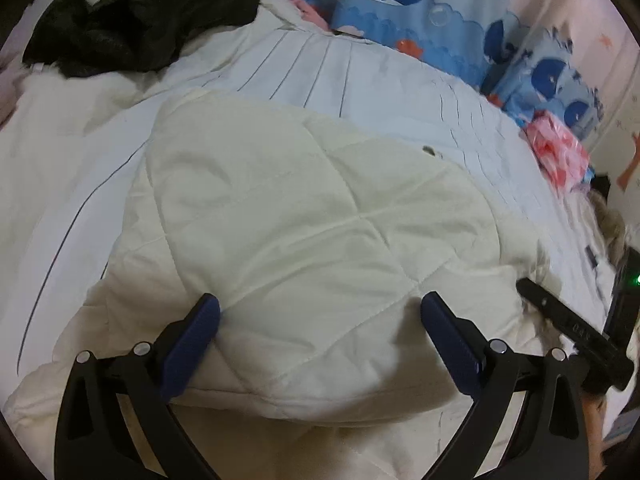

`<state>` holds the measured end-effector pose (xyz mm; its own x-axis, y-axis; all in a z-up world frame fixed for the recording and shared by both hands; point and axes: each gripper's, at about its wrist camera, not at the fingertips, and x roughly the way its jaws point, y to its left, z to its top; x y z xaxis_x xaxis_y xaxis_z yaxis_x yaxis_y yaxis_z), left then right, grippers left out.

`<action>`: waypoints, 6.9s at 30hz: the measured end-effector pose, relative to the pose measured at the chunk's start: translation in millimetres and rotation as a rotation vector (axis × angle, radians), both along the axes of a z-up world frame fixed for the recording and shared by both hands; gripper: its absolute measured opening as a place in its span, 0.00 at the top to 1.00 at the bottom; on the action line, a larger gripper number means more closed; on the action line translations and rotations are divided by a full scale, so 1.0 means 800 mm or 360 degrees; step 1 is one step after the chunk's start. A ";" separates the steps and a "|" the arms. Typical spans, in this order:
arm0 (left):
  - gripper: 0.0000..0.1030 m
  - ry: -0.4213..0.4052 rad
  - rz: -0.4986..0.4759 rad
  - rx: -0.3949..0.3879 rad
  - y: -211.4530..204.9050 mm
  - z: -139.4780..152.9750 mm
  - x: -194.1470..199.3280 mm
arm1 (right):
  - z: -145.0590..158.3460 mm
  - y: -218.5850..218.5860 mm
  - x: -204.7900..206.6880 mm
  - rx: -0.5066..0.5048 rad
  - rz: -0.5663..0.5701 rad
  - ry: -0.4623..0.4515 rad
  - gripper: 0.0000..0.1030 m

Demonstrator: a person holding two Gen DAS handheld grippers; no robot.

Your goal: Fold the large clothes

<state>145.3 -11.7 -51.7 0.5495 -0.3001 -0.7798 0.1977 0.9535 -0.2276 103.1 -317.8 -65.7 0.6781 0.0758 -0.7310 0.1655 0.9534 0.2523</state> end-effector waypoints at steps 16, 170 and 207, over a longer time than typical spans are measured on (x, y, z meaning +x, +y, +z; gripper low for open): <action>0.07 -0.0025 -0.0038 0.0074 -0.014 -0.005 -0.007 | 0.021 -0.010 -0.022 -0.0177 -0.0117 0.0142 0.24; 0.30 -0.0190 -0.0035 -0.0520 0.103 0.112 -0.188 | 0.137 -0.111 -0.211 0.0478 0.0247 -0.0081 0.26; 0.10 0.0377 -0.0042 -0.0888 0.329 -0.035 -0.325 | 0.036 -0.247 -0.524 0.1044 0.0238 0.0310 0.12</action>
<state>-114.9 251.8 -80.0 0.3667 -0.7102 -0.6010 0.1024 0.6729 -0.7326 -316.4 -515.2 -37.1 0.4874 0.6253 -0.6094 0.1452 0.6302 0.7627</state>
